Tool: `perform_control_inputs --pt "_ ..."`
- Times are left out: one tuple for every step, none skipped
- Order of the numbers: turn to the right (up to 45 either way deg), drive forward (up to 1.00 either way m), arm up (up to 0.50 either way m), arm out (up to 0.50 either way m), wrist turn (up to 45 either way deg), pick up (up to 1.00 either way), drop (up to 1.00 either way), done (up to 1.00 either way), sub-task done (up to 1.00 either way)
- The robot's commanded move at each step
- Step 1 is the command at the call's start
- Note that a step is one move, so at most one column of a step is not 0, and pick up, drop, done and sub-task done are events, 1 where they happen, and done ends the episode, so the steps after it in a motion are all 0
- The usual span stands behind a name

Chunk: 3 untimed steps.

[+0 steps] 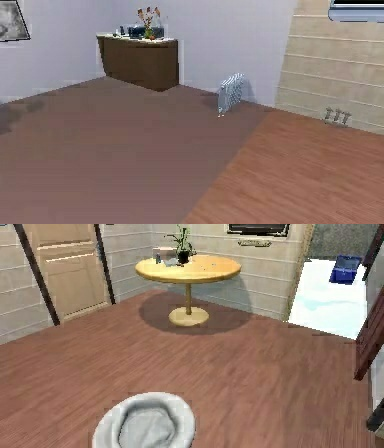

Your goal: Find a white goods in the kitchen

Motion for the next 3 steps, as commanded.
perform_control_inputs --pt "-45.0 0.0 0.0 0.0 0.0 0.0 0.0 0.0 0.0" --pt "-18.0 0.0 0.0 0.0 0.0 0.0 0.0 0.0 0.0" --pt "0.0 0.85 0.0 0.0 0.0 0.0 0.0 0.0 0.0"
